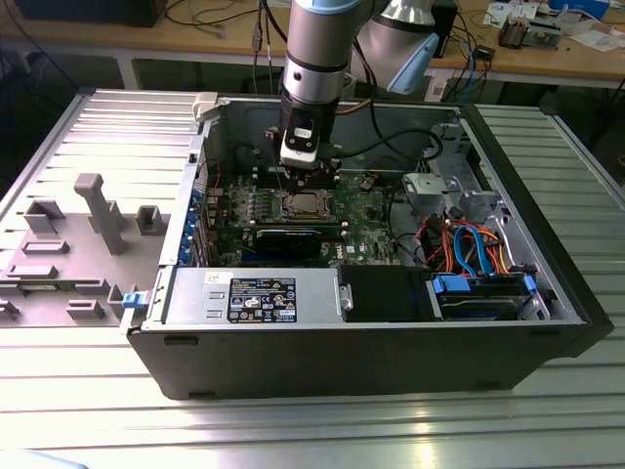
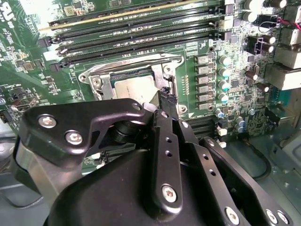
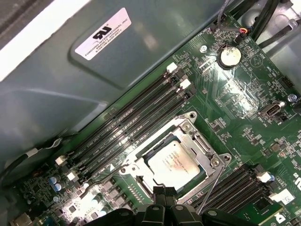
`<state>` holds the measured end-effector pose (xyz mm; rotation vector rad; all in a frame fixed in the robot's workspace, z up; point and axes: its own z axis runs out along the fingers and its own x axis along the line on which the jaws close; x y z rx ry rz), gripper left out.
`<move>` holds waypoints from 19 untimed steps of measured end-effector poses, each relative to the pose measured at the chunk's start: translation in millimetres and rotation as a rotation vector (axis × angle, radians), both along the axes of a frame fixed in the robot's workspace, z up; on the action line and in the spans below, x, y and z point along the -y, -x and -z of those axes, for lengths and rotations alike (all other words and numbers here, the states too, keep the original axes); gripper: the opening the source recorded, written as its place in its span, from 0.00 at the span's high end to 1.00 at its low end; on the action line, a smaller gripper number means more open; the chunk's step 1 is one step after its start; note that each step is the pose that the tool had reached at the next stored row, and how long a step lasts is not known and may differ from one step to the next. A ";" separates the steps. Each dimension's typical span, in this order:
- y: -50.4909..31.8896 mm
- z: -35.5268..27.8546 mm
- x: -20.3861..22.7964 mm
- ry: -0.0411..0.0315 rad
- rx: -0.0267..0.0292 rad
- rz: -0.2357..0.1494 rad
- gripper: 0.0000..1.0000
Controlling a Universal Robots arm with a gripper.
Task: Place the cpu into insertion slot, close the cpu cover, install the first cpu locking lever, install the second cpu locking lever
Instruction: 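Install the first cpu locking lever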
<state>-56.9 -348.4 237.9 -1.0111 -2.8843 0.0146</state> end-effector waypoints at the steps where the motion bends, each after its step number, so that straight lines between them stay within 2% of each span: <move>1: 0.0 0.0 0.0 -0.0001 0.0001 -0.003 0.89; 19: 0.0 0.0 0.0 -0.0001 0.0001 -0.022 0.89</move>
